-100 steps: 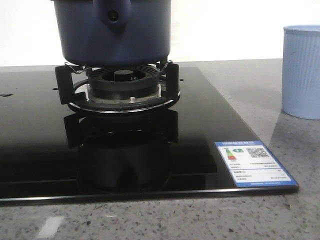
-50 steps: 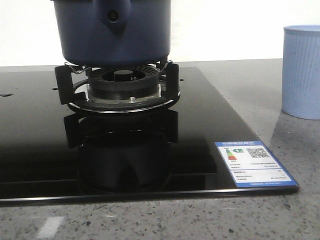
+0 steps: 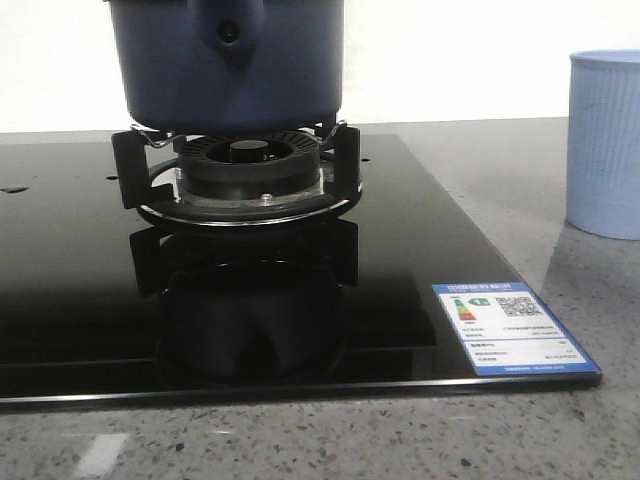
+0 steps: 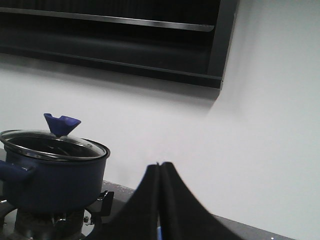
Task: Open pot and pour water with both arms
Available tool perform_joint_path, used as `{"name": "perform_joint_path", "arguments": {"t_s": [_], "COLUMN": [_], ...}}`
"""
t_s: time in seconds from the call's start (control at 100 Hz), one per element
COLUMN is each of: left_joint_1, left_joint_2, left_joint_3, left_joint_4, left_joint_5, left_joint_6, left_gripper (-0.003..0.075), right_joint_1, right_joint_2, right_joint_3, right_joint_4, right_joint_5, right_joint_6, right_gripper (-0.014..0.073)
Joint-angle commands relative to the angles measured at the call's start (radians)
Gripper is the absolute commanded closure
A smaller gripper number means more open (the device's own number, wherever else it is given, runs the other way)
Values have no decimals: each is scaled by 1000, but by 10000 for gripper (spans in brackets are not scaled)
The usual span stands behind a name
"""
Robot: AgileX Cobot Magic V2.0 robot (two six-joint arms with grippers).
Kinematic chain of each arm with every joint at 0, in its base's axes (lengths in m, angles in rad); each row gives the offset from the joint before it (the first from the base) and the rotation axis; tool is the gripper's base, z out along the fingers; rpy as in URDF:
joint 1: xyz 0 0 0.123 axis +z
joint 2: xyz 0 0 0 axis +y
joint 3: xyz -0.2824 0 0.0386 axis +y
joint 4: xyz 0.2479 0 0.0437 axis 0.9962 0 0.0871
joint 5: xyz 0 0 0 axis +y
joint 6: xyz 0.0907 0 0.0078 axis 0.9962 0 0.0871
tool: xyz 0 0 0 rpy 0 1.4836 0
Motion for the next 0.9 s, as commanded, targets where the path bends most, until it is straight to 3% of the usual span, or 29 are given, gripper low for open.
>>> {"name": "perform_joint_path", "arguments": {"t_s": [0.0,0.08,0.15,0.43,0.59,0.77,0.89], "left_joint_1": [43,96,138,221,235,272,284], "left_joint_2": [-8,-28,-51,-235,-311,-379,-377], "left_joint_3": [-22,3,30,193,272,309,309], "left_joint_4": [420,684,840,1128,1168,1156,1156], "left_joint_5": [-4,3,9,-13,1,177,173], "left_joint_6": [-399,-718,-878,-1195,-1244,-1244,-1244], "left_gripper": [739,739,739,739,739,739,739], "right_joint_1": [-8,-8,-8,-8,-8,-8,-8], "right_joint_2": [11,11,11,11,11,11,11], "right_joint_3": [-25,-25,-25,-25,-25,-25,-25], "right_joint_4": [5,5,5,5,5,5,5], "right_joint_5": [-28,-28,-28,-28,-28,-28,-28], "right_joint_6": [0,0,0,0,0,0,0], "right_gripper": [661,661,661,661,661,661,661]}}
